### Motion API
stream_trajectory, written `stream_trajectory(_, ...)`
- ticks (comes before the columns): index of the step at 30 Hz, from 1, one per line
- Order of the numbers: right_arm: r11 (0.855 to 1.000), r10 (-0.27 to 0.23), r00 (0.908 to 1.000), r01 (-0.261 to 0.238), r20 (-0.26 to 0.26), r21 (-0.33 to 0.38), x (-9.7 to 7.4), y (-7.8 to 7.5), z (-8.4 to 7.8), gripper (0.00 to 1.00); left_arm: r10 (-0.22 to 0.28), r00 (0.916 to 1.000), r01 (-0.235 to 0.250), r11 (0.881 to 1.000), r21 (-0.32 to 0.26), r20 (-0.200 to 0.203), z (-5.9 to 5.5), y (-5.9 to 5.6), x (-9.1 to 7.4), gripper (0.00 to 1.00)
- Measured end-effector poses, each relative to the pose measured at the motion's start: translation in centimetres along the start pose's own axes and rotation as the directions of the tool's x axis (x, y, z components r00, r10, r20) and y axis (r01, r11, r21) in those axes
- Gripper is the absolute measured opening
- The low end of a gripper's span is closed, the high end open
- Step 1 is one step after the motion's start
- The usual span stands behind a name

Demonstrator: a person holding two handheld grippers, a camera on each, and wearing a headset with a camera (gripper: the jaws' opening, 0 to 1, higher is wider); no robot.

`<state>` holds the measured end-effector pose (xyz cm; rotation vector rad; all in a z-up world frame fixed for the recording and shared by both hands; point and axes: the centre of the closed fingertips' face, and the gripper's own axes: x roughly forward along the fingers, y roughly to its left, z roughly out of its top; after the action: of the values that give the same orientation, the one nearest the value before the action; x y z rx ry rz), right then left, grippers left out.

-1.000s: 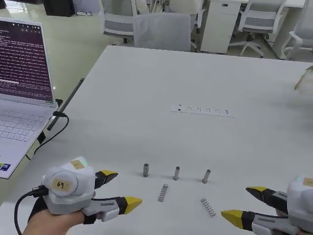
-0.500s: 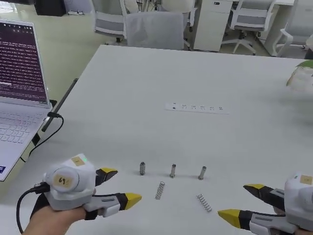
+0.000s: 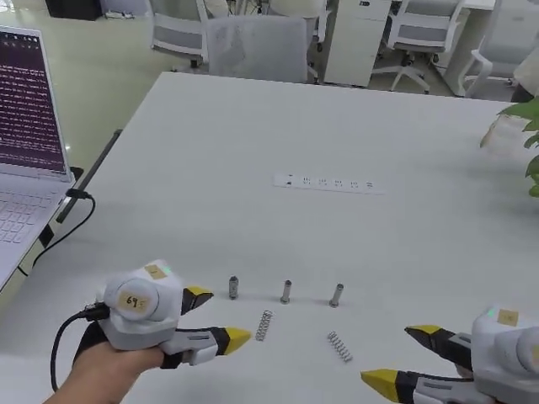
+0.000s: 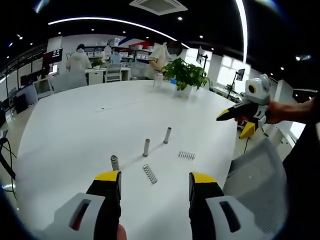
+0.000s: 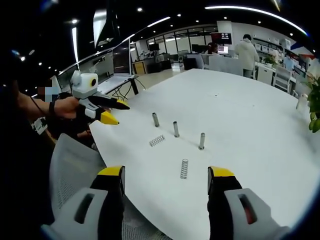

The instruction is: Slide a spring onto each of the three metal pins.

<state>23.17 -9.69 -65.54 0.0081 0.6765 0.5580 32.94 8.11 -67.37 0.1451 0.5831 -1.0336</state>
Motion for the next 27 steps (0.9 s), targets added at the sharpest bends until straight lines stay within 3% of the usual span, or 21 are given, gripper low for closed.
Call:
stream_trajectory(20, 0.999, -0.022, 0.9997, 0.022, -0.009, 0.023, -0.5, -0.2, -0.5, 0.66, -0.01, 0.9987, 0.008, 1.0, -0.027, -0.05, -1.5, 0.7, 3.6, 0.45)
stream_trajectory(27, 0.999, -0.025, 0.9996, 0.026, -0.013, 0.031, -0.5, -0.3, -0.7, 0.66, -0.018, 0.9967, 0.015, 0.999, -0.038, -0.079, -2.6, 0.7, 5.1, 0.44)
